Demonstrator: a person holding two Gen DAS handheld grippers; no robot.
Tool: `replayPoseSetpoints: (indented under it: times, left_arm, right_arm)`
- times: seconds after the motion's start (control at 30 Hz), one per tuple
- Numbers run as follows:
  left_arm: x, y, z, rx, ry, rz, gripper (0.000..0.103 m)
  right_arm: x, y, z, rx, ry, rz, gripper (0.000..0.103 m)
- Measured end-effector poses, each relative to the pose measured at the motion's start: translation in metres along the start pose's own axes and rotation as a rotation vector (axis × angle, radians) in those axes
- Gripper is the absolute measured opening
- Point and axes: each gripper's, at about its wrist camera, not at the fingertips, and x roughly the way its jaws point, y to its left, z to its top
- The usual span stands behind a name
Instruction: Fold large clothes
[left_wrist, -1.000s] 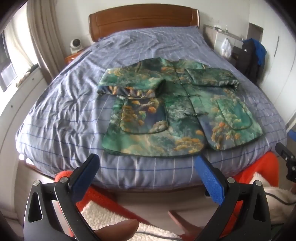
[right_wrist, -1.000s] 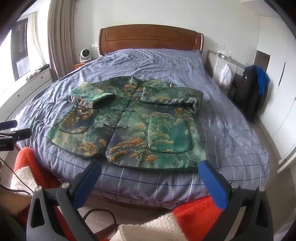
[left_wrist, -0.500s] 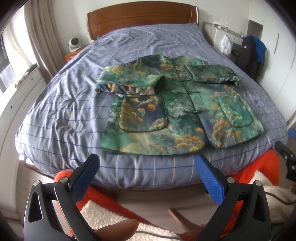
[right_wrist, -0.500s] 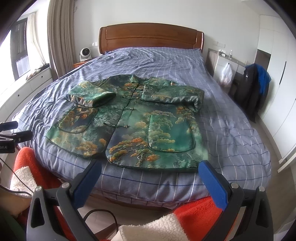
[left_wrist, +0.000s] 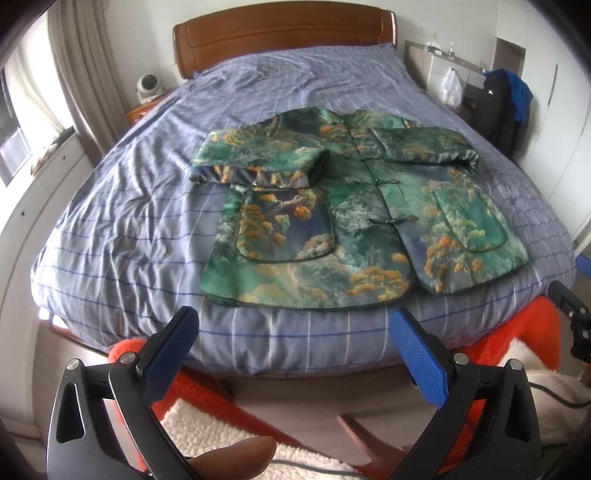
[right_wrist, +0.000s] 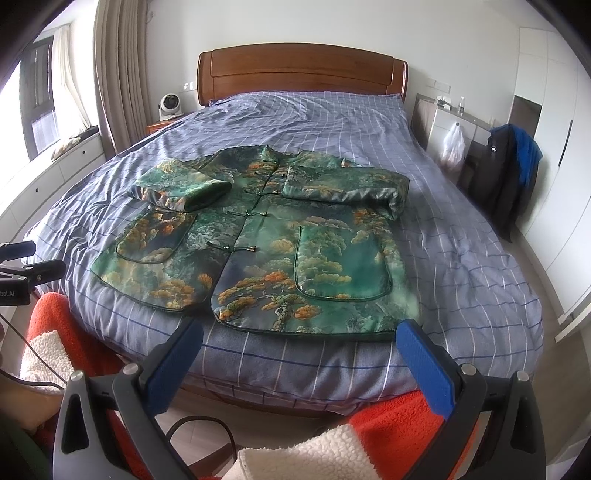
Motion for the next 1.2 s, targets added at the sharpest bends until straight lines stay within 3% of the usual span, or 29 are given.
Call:
replayPoseSetpoints:
  times: [1.2]
  left_arm:
    - [-0.0003, 0.0002, -0.0024, 0.001, 0.003, 0.002, 0.103]
  right_arm:
    - [0.0033, 0.0025, -0.0042, 0.004, 0.011, 0.005, 0.103]
